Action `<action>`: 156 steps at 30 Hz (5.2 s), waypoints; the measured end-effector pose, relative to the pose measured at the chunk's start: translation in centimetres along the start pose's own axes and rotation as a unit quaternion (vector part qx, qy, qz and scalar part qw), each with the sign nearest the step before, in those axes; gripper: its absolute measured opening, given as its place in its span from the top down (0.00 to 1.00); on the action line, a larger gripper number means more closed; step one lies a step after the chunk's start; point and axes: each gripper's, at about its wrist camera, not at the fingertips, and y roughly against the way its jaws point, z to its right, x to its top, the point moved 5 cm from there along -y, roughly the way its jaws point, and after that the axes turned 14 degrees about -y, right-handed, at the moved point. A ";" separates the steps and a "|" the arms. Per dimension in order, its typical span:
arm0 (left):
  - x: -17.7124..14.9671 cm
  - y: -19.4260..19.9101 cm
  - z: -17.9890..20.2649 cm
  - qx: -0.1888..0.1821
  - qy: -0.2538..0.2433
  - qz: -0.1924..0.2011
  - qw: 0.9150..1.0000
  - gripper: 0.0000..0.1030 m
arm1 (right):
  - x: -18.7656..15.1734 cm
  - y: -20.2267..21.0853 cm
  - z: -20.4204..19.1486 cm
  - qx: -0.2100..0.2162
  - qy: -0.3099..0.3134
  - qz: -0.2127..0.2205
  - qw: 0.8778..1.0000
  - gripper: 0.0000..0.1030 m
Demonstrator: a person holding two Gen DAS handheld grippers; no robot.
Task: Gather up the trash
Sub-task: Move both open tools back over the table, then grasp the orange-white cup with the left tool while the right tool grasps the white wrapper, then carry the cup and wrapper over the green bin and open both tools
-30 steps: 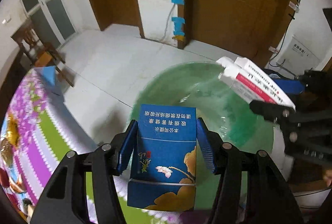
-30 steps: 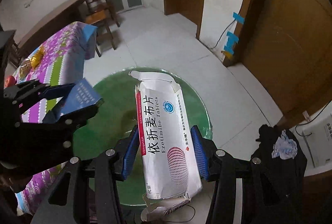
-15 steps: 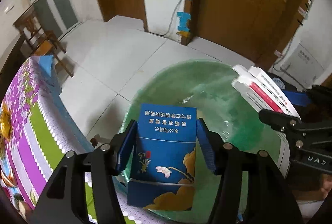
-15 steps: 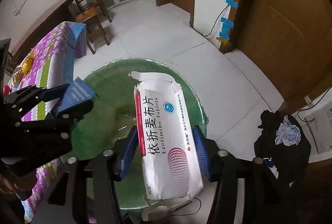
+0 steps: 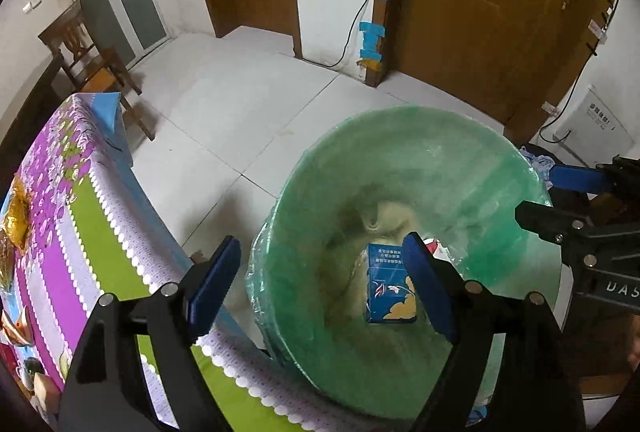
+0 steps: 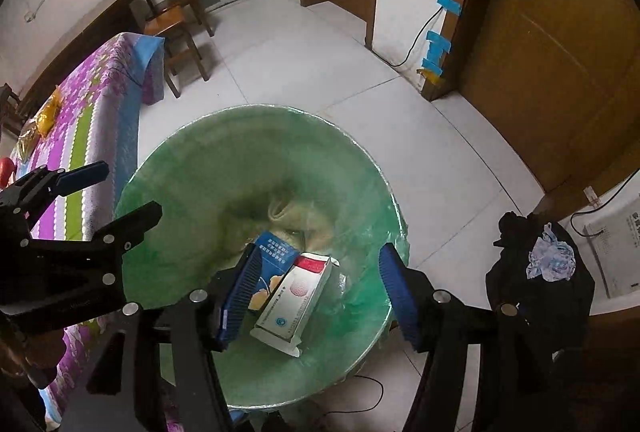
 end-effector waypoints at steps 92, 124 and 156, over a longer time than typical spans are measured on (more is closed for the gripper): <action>-45.6 24.4 -22.2 0.317 0.272 0.008 0.909 0.91 | -29.3 1.5 -52.6 0.424 0.148 -0.196 0.872 0.77; -36.9 31.5 -18.5 0.395 0.245 0.056 0.884 0.91 | -22.3 16.9 -36.8 0.504 0.153 -0.008 0.850 0.77; -13.9 20.3 -8.6 0.275 0.061 0.108 0.953 0.91 | -9.2 18.7 -12.0 0.339 -0.005 0.187 0.922 0.77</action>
